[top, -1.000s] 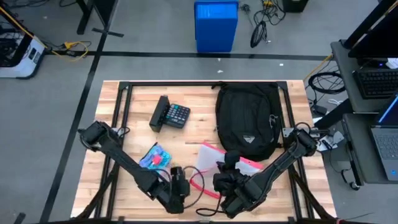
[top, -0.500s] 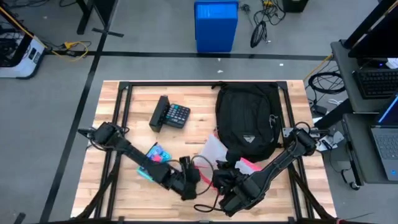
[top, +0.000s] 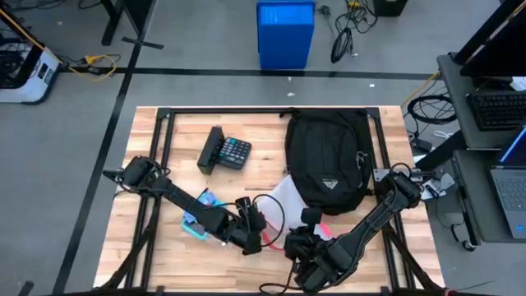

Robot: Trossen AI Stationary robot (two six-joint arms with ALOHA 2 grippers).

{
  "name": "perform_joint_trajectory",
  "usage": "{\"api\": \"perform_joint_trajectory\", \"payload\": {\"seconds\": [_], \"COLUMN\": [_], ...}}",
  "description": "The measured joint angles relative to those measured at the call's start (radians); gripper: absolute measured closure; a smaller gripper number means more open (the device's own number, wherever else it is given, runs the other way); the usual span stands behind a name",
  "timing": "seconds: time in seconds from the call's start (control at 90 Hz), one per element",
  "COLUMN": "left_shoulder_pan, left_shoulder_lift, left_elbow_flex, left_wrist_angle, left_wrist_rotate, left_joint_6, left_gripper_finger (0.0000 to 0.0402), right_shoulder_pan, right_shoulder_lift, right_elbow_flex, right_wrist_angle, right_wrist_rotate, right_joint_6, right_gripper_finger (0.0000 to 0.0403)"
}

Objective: Unpack backpack
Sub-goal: Put the pink charger adapter into the white zip bag

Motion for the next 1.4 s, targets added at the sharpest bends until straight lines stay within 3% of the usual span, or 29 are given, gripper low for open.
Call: {"api": "perform_joint_trajectory", "payload": {"seconds": [0.456, 0.778, 0.922, 1.033, 1.289, 1.4], "left_shoulder_pan": [-0.091, -0.212, -0.223, -0.215, -0.177, -0.182], "left_shoulder_lift": [-0.249, -0.283, -0.283, -0.283, -0.282, -0.282], "left_elbow_flex": [0.032, 0.03, -0.001, -0.025, -0.035, -0.035], "left_wrist_angle": [-0.179, -0.203, -0.211, -0.288, -0.809, -0.854], "left_wrist_rotate": [-0.018, -0.024, -0.032, -0.059, -0.086, -0.112], "left_joint_6": [-0.06, -0.091, -0.173, -0.317, -0.868, -0.946], "left_gripper_finger": [0.0203, 0.0203, 0.0203, 0.0203, 0.0203, 0.0203], "right_shoulder_pan": [-0.073, -0.081, -0.085, -0.084, -0.084, -0.084], "right_shoulder_lift": [-0.002, -0.003, -0.003, -0.003, -0.003, -0.003], "right_elbow_flex": [0.001, 0.001, 0.001, 0.001, 0.001, 0.001], "right_wrist_angle": [-0.028, -0.03, -0.03, -0.03, -0.03, -0.03], "right_wrist_rotate": [-0.006, -0.006, -0.006, -0.006, -0.021, -0.03], "right_joint_6": [0.074, 0.073, 0.072, 0.071, 0.07, 0.059], "right_gripper_finger": [0.0403, 0.0403, 0.0403, 0.0403, 0.0403, 0.0403]}}
